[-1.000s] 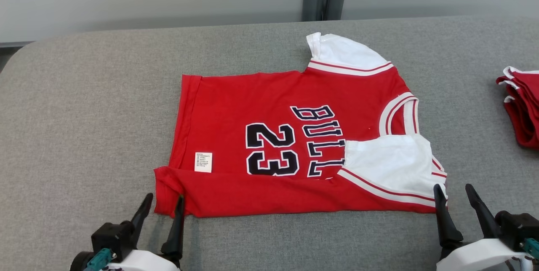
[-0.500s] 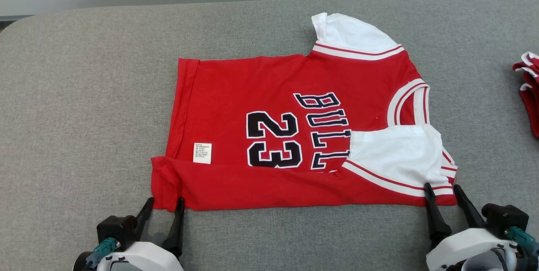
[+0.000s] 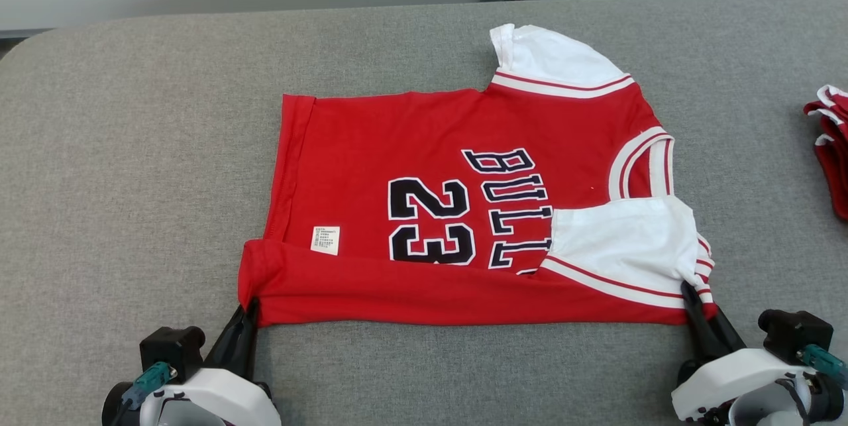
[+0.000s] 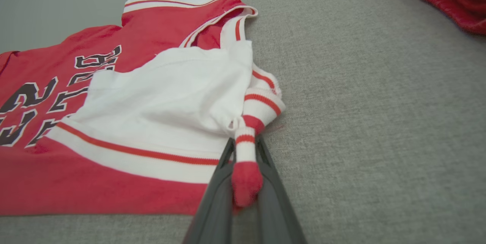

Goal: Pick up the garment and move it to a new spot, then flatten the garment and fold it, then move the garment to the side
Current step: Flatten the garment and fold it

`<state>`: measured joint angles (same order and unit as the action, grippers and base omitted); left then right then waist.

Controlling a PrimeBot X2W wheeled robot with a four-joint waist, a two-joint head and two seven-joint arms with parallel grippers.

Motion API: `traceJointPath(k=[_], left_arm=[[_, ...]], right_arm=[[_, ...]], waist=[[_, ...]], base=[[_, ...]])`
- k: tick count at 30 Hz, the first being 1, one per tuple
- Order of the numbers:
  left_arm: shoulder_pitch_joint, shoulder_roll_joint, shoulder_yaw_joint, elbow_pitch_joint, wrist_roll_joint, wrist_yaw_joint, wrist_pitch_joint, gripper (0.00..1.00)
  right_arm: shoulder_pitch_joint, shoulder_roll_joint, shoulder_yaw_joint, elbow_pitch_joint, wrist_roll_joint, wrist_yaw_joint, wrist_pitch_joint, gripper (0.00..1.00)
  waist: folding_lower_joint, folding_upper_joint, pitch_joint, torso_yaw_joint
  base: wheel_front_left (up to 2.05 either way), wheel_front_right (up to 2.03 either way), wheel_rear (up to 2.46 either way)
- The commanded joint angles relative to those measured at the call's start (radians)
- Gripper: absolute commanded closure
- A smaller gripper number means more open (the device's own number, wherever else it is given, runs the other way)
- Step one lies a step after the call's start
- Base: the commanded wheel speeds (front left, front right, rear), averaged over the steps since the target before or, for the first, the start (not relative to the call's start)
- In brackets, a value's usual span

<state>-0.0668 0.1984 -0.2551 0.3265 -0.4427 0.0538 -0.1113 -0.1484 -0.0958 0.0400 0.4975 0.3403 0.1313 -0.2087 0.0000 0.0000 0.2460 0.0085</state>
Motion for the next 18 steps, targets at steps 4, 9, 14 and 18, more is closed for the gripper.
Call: traceJointPath(k=[4,9,14,18], left_arm=[[0.033,0.019,-0.002,-0.042,0.000,0.007,0.000,1.00],[0.120,0.033,-0.006,-0.107,-0.011,0.030,0.036,1.00],[0.229,0.040,-0.008,-0.173,-0.026,0.062,0.084,1.00],[0.302,0.038,-0.017,-0.216,-0.038,0.082,0.121,1.00]], right_arm=[[0.038,-0.015,-0.002,-0.043,0.021,-0.001,0.011,1.00],[0.126,-0.010,-0.004,-0.118,0.024,-0.001,0.056,1.00],[0.232,-0.005,-0.022,-0.192,0.021,-0.001,0.110,1.00],[0.300,0.001,-0.040,-0.238,0.018,-0.001,0.152,1.00]], waist=[[0.0000,0.0000,-0.036,0.002],[0.0000,0.0000,-0.093,-0.001],[0.0000,0.0000,-0.147,-0.002],[0.0000,0.0000,-0.175,0.000]], base=[[0.00,0.00,0.00],[0.00,0.00,0.00],[0.00,0.00,0.00],[0.00,0.00,0.00]])
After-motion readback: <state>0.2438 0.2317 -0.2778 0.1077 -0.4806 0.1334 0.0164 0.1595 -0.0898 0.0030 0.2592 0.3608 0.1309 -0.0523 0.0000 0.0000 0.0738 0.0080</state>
